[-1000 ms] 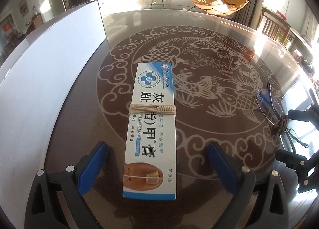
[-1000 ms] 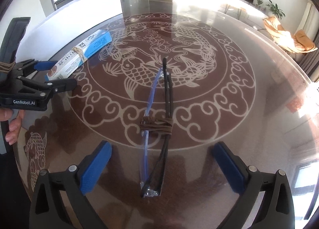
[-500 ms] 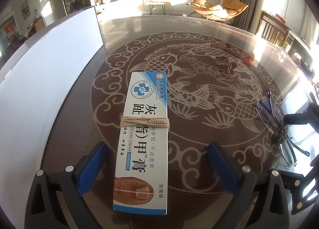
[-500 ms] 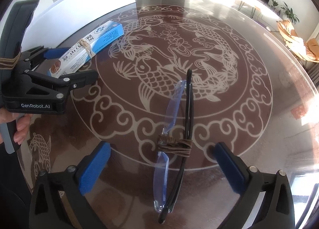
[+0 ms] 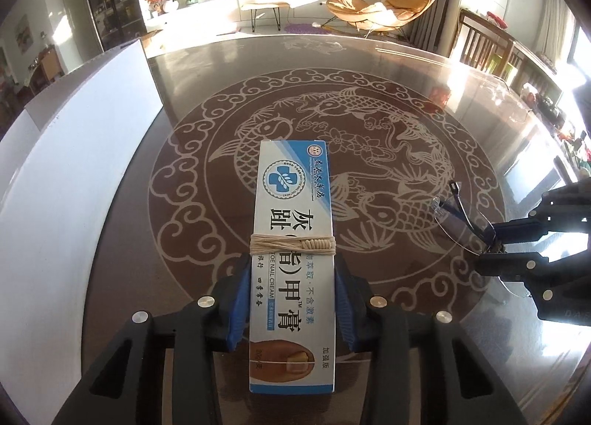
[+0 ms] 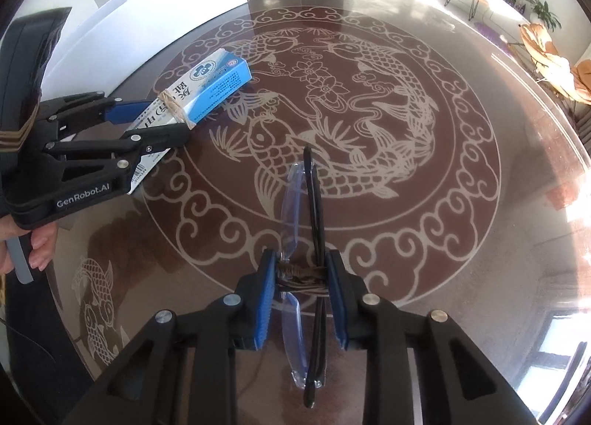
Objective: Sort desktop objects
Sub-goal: 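Carry the cream box with the left tool while the right tool carries the glasses into the bin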
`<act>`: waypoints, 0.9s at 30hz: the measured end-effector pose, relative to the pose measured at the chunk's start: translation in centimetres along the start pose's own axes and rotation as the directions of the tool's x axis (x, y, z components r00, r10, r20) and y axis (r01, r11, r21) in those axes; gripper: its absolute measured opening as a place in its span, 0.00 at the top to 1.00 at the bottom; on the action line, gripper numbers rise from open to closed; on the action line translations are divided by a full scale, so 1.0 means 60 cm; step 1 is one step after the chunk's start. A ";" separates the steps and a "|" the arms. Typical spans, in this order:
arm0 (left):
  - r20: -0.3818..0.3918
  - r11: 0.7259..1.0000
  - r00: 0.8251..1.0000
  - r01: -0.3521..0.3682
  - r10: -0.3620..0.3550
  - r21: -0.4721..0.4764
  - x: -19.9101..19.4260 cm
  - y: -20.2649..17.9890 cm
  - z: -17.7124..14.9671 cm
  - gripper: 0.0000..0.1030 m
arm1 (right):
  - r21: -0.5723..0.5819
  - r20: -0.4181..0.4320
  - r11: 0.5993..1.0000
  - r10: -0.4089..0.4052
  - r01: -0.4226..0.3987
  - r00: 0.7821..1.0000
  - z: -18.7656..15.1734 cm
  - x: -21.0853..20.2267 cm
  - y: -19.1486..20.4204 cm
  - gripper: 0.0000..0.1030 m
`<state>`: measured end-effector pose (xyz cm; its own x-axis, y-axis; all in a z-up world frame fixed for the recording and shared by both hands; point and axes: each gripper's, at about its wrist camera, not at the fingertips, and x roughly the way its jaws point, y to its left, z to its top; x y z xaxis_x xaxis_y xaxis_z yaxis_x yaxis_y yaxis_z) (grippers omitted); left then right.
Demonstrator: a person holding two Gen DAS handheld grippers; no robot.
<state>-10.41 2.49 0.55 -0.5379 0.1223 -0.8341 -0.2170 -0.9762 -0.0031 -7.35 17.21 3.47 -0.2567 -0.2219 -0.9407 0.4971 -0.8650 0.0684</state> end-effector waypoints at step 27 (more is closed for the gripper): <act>-0.114 0.801 0.954 -0.296 0.279 -0.521 -0.223 0.547 -0.140 0.60 | -0.361 0.069 0.881 0.353 -0.306 0.933 0.380 0.020 0.592 0.71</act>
<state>-3.47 -32.70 7.00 -0.4804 -0.1758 -0.8593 0.4096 -0.9112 -0.0426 -8.91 -24.03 12.37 -0.1216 -0.5430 -0.8309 0.8159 -0.5314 0.2279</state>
